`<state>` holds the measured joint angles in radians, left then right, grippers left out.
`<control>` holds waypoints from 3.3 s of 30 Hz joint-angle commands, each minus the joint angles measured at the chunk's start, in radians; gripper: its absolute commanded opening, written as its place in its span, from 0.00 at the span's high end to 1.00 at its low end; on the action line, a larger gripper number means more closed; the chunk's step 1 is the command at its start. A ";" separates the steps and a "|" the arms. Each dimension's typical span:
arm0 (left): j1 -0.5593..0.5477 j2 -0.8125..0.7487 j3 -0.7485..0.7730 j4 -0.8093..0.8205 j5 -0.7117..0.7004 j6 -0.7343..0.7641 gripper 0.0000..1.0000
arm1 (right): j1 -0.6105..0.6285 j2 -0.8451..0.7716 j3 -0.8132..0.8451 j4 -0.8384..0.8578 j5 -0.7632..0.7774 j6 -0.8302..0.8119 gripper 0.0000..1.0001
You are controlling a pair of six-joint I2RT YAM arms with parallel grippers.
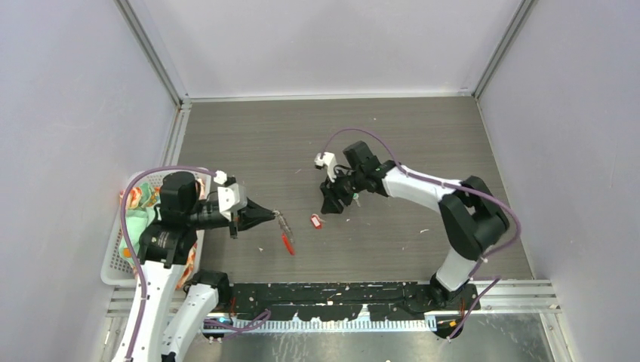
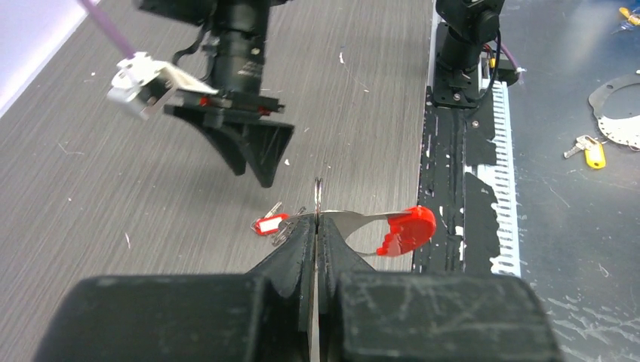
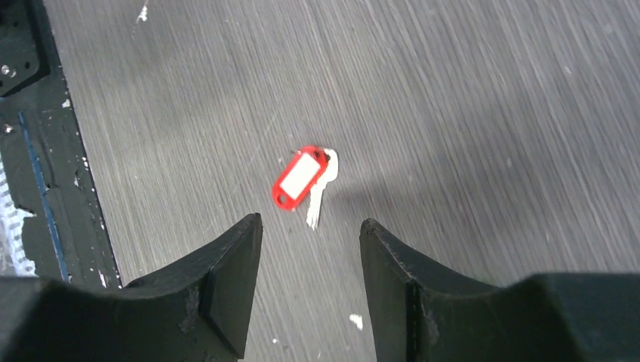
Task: Put the keys on the keyring
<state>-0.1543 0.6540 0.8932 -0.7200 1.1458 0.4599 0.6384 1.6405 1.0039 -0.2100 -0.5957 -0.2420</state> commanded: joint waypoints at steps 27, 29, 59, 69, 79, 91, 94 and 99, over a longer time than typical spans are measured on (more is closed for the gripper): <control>0.010 -0.117 0.068 -0.096 0.035 -0.080 1.00 | 0.467 0.213 0.127 0.102 1.188 0.716 0.59; 0.010 -0.117 0.071 -0.097 0.036 -0.082 1.00 | 0.476 0.226 0.131 0.115 1.211 0.714 0.61; 0.009 -0.109 0.087 -0.054 0.055 -0.112 1.00 | 0.492 0.279 0.160 0.113 1.182 0.718 0.94; 0.007 -0.117 0.087 -0.059 0.048 -0.116 1.00 | 0.480 0.153 0.045 0.286 0.849 0.458 0.99; 0.007 -0.120 0.081 -0.045 0.046 -0.119 1.00 | 0.424 0.073 0.007 0.190 0.514 0.371 0.93; 0.004 -0.119 0.087 -0.023 0.049 -0.132 1.00 | 0.331 -0.261 -0.070 0.190 0.785 0.668 0.00; 0.004 -0.117 0.087 -0.003 0.049 -0.146 1.00 | 0.303 -0.270 -0.141 0.267 0.652 0.702 0.00; 0.004 -0.113 0.089 0.046 0.044 -0.191 1.00 | 0.312 -0.228 -0.083 0.118 0.658 0.787 0.00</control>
<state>-0.1497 0.5442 0.9443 -0.7654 1.1713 0.3210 0.9325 1.3674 0.9031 0.0101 0.0788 0.4362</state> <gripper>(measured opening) 0.010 0.996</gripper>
